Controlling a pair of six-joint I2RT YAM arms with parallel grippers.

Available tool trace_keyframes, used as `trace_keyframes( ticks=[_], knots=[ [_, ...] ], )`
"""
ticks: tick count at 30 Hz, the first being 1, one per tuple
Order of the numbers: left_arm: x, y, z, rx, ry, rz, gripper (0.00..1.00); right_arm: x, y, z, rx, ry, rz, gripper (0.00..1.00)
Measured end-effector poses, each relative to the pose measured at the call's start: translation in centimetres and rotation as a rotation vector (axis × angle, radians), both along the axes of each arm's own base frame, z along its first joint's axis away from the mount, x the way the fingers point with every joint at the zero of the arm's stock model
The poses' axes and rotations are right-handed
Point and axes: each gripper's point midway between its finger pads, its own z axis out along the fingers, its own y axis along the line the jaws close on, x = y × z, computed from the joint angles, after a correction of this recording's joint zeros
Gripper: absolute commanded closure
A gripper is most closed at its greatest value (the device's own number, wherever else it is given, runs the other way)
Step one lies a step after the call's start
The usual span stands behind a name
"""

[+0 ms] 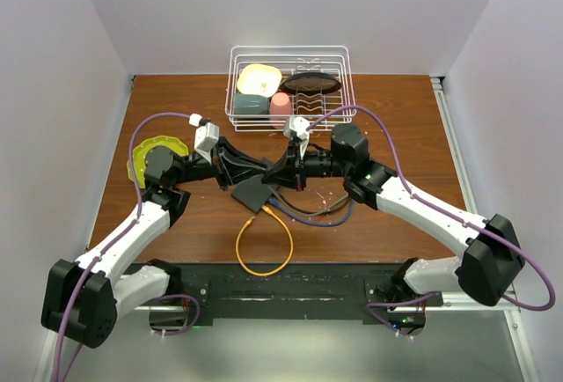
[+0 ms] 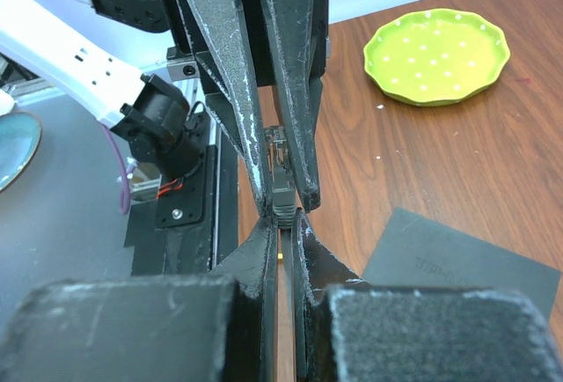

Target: Insert the plug into the switch port

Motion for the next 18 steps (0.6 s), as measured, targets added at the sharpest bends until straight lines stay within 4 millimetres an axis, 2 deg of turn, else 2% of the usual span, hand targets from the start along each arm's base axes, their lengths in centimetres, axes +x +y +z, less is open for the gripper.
trace_keyframes(
  ticks=[1, 2, 5, 6, 11, 13, 16, 18],
  knots=[
    [0.1, 0.0, 0.0, -0.002, 0.0, 0.005, 1.0, 0.1, 0.0, 0.0, 0.0, -0.001, -0.004, 0.89],
    [0.1, 0.0, 0.1, -0.004, 0.0, 0.01, 1.0, 0.1, -0.1, 0.1, -0.001, -0.002, -0.01, 0.77],
    [0.4, -0.1, 0.3, -0.009, 0.015, 0.034, 1.0, 0.6, -0.3, 0.3, -0.002, -0.005, -0.053, 0.61],
    [0.4, -0.1, 0.4, -0.01, 0.018, 0.036, 1.0, 0.8, -0.4, 0.5, 0.0, -0.008, -0.066, 0.51],
    [0.3, 0.0, 1.7, -0.029, 0.01, 0.076, 1.0, 1.7, -1.3, 2.1, 0.02, -0.043, -0.161, 0.35],
    [0.6, 0.1, 2.1, -0.034, 0.017, 0.102, 1.0, 1.9, -1.7, 3.0, 0.035, -0.06, -0.191, 0.24],
    [1.5, 0.2, 2.4, -0.035, 0.05, 0.152, 1.0, 2.2, -2.5, 4.3, 0.056, -0.084, -0.246, 0.05],
    [2.5, 0.4, 2.7, -0.036, 0.082, 0.207, 1.0, 2.6, -2.9, 4.8, 0.063, -0.095, -0.283, 0.02]
  ],
)
